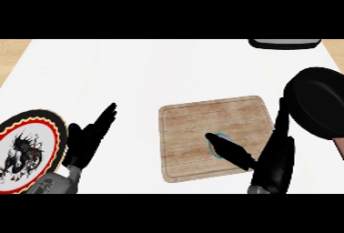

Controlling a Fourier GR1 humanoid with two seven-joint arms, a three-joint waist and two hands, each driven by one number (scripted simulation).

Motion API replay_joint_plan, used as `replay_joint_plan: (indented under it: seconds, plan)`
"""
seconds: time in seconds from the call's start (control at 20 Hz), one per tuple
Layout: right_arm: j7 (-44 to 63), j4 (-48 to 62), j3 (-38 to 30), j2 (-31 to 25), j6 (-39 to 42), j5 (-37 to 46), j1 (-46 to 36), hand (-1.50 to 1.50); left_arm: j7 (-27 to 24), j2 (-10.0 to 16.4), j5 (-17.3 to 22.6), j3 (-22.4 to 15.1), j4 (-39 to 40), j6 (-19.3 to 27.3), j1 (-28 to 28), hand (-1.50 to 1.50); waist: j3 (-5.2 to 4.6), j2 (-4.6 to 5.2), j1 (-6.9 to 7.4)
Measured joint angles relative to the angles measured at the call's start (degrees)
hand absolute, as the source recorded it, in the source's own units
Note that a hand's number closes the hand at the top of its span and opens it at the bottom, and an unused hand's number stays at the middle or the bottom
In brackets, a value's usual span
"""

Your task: Pick the cupcake from the cutting board and place it in the pot

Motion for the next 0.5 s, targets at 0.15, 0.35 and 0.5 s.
replay_joint_plan:
  seconds: [0.15,0.35,0.5]
  plan:
    - [1.9,2.3,1.5,0.1,2.1,-2.8,0.1,-1.5,0.4,-0.5,-0.4,-0.1,0.0,0.0,-0.4,0.0,0.09,0.11,0.2]
    - [4.0,3.3,3.8,0.0,3.7,-3.2,0.0,-1.5,0.5,-1.2,-0.9,0.1,-0.4,-0.1,0.2,0.0,0.15,0.07,0.19]
    - [3.1,3.9,4.5,0.0,2.9,-2.3,2.3,-1.5,1.9,-0.6,-0.9,1.0,-1.6,-0.5,0.6,0.0,0.15,0.08,0.09]
